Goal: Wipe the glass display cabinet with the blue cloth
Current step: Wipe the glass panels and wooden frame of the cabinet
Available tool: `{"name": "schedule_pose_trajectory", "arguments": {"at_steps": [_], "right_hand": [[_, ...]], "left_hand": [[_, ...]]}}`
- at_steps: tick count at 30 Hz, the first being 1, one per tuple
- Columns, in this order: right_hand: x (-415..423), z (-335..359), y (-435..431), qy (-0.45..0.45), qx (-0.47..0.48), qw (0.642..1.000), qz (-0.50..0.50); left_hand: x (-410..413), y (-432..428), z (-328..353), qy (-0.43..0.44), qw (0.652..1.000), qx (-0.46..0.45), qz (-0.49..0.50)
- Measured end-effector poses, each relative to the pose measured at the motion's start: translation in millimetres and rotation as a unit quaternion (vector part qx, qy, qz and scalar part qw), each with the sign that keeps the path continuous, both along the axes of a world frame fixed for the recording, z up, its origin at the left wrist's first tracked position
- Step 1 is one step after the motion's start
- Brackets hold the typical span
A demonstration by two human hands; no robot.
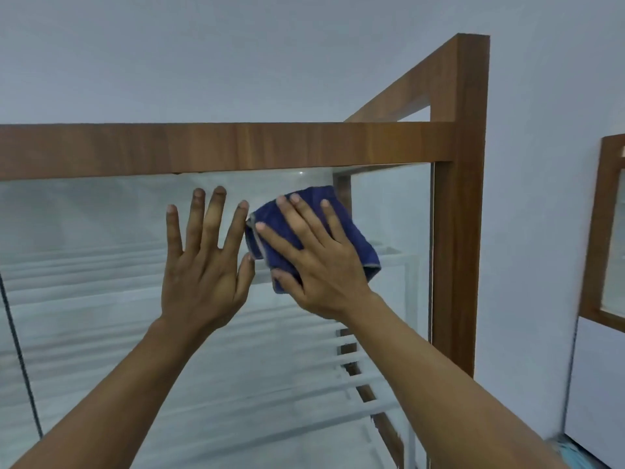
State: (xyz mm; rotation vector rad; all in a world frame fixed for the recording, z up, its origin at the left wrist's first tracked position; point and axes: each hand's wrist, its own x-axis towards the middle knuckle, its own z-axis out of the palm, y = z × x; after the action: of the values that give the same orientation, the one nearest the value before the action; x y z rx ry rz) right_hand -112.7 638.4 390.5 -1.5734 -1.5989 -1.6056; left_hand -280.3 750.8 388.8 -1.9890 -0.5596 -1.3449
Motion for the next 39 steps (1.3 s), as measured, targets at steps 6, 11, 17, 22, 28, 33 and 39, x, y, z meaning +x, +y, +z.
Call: {"name": "schedule_pose_trajectory", "arguments": {"at_steps": [6,11,17,22,28,33,39], "right_hand": [[80,-12,-44,0.255,0.195,0.946,-0.047],[-12,-32,8,0.092,0.057,0.993,0.039],[67,-81,-43,0.231,0.149,0.961,0.002],[13,-112,-13,0.212,0.114,0.970,0.019],[43,-141,-29,0.137,0.063,0.988,0.029],[39,-148,-27,0.322,0.209,0.924,-0.007],[11,-172,-13,0.086,0.013,0.995,0.045]], "left_hand": [[2,3,-1,-0.008,1.000,0.004,-0.012],[3,1,-2,-0.010,1.000,0.011,-0.014],[1,-1,-4,-0.014,0.999,0.016,-0.031],[1,0,-6,-0.024,0.999,0.019,-0.023],[-7,5,-58,-0.009,0.999,0.013,-0.046],[-5,2,-113,0.011,0.999,0.009,-0.046],[3,-5,-134,0.017,0.998,-0.014,-0.058]]}}
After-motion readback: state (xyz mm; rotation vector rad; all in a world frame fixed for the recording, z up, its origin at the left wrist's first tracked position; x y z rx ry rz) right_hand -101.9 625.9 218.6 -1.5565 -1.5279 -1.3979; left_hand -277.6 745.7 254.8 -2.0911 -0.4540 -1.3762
